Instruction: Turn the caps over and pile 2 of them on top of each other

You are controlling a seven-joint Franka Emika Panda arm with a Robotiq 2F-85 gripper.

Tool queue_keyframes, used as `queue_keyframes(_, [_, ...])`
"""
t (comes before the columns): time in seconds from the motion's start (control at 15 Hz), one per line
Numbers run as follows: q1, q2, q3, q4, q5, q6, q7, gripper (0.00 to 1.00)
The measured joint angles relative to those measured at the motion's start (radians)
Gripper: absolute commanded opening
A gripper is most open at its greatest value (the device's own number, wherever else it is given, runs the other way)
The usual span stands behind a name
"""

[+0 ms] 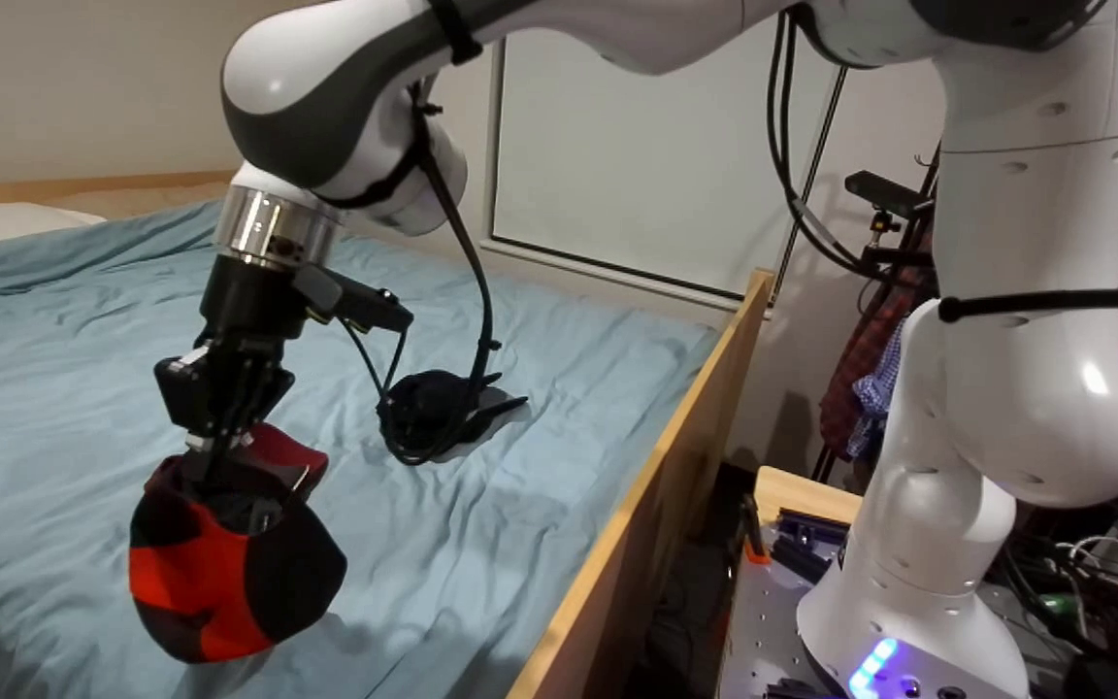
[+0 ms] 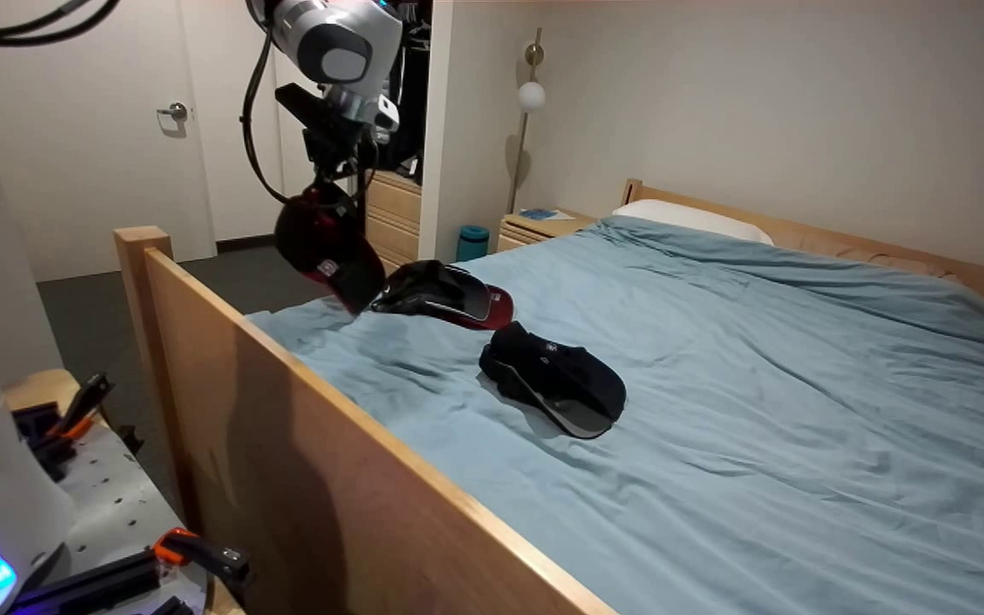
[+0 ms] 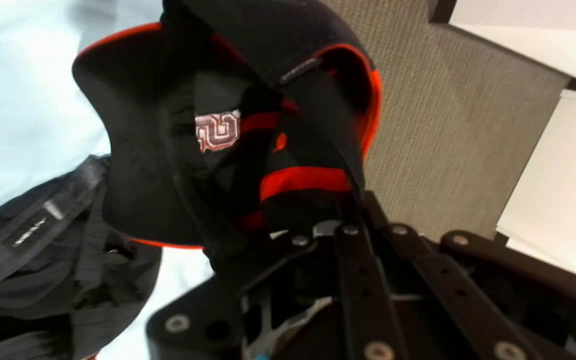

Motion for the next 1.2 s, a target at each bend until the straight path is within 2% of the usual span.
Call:
queue_keyframes(0.27, [0.000, 0.078, 0.018, 0.076, 0.115, -0.044, -0.071, 0.04])
queue_keyframes(0.53, [-0.002, 0.133, -0.023, 0.106, 0.114, -0.028, -0.069, 0.04])
queue_keyframes(0.87, [-0.018, 0.142, -0.092, 0.108, 0.060, -0.014, -0.069, 0.04])
queue_keyframes(1.2, [-0.037, 0.129, -0.134, 0.108, -0.098, -0.013, -0.069, 0.04])
